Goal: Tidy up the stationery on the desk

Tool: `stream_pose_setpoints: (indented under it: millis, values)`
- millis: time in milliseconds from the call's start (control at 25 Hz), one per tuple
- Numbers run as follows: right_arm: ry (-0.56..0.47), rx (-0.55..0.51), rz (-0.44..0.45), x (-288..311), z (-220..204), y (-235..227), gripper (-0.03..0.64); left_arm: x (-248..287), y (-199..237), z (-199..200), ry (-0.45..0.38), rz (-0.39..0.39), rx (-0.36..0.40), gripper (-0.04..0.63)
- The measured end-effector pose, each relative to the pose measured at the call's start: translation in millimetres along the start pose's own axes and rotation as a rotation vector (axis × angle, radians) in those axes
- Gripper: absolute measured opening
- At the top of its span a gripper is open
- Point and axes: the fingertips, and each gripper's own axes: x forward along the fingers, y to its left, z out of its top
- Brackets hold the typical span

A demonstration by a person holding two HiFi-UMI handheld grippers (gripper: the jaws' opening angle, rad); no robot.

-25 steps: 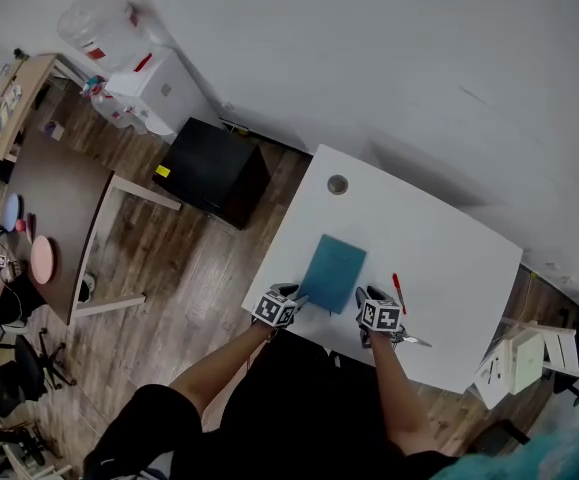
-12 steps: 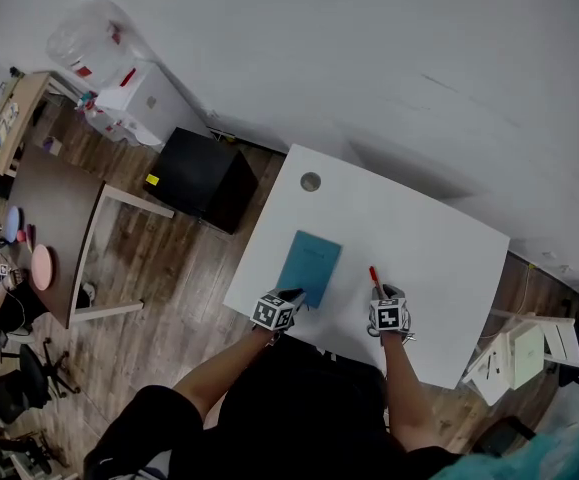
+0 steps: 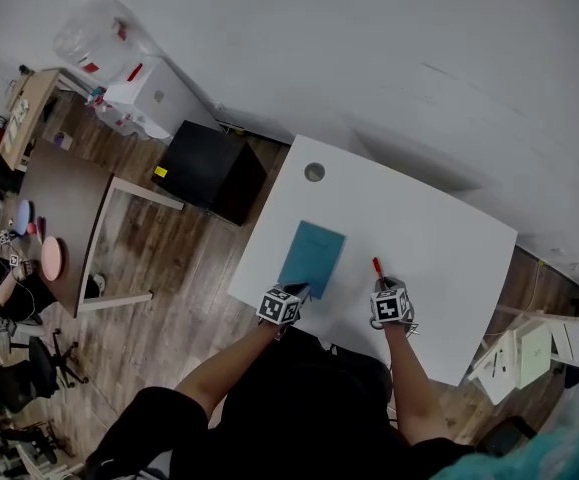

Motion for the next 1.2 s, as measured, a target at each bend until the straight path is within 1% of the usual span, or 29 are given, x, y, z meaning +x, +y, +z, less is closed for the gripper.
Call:
stream_pose_setpoints:
  millis: [120, 200, 280, 360, 440, 560, 640, 720, 760, 840, 920, 1200]
  values:
    - [0.016, 0.027, -0.005, 2, -3, -2, 0.066, 0, -3, -4, 0.007, -0.006, -0.020, 0.020]
    - [0.019, 0.073, 0.001, 2, -2, -2, 0.062, -2, -6, -6, 0.007, -0.015, -0.023, 0.020]
    - [0.002, 0.156, 0.023, 1, 0, 3, 0.061, -4, -8, -6, -0.001, -0.021, -0.021, 0.020]
    - [-0.040, 0.239, 0.057, 2, 7, 14, 0.060, -6, -7, -6, -0.011, -0.025, -0.021, 0.020]
    - [-0.081, 0.284, 0.075, 0, 17, 30, 0.060, -6, -5, -6, -0.016, -0.029, -0.021, 0.020]
    - [-0.093, 0.357, 0.083, 4, 24, 56, 0.061, -5, -3, -2, -0.016, -0.044, -0.009, 0.020]
    - [-0.097, 0.455, 0.087, 9, 30, 70, 0.061, -5, -2, 5, -0.018, -0.059, 0.011, 0.020]
    - [-0.116, 0.549, 0.081, 12, 38, 81, 0.061, -5, -1, 11, -0.017, -0.077, 0.036, 0.020]
    - [-0.132, 0.578, 0.074, 13, 42, 86, 0.060, -6, -1, 12, -0.015, -0.086, 0.048, 0.020]
    - [-0.159, 0.610, 0.055, 14, 50, 94, 0.060, -7, 0, 13, -0.008, -0.108, 0.067, 0.020]
    - [-0.164, 0.633, 0.041, 19, 56, 100, 0.060, -8, 1, 13, 0.001, -0.127, 0.084, 0.020]
    - [-0.133, 0.741, -0.023, 31, 59, 107, 0.061, -10, 4, 8, 0.052, -0.187, 0.138, 0.020]
